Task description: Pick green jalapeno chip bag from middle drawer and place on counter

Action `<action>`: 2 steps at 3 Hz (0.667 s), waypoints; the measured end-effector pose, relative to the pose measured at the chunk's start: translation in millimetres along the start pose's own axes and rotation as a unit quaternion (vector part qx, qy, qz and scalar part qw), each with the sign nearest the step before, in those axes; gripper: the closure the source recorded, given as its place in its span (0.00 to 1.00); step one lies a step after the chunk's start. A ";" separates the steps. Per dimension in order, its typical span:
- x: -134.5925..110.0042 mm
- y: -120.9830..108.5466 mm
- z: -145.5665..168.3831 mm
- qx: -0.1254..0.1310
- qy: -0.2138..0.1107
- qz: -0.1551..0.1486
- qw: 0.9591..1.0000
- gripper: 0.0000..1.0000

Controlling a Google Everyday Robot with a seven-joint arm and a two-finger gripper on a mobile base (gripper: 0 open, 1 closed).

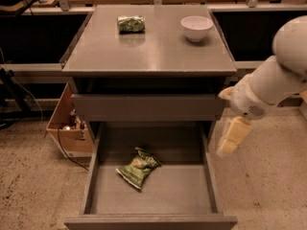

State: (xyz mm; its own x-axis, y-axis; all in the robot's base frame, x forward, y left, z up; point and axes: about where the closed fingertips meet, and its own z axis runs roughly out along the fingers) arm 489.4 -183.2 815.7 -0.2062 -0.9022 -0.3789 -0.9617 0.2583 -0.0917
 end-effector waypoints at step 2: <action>-5.8 11.5 146.6 -0.070 -0.057 0.006 0.996 0.00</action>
Offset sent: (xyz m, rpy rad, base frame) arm 0.0155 0.0968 -0.2049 0.2228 0.1676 0.0651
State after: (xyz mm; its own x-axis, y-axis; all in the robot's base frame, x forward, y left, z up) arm 506.0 -124.3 681.8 -0.2033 -0.8518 -0.4829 -0.9768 0.2104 0.0402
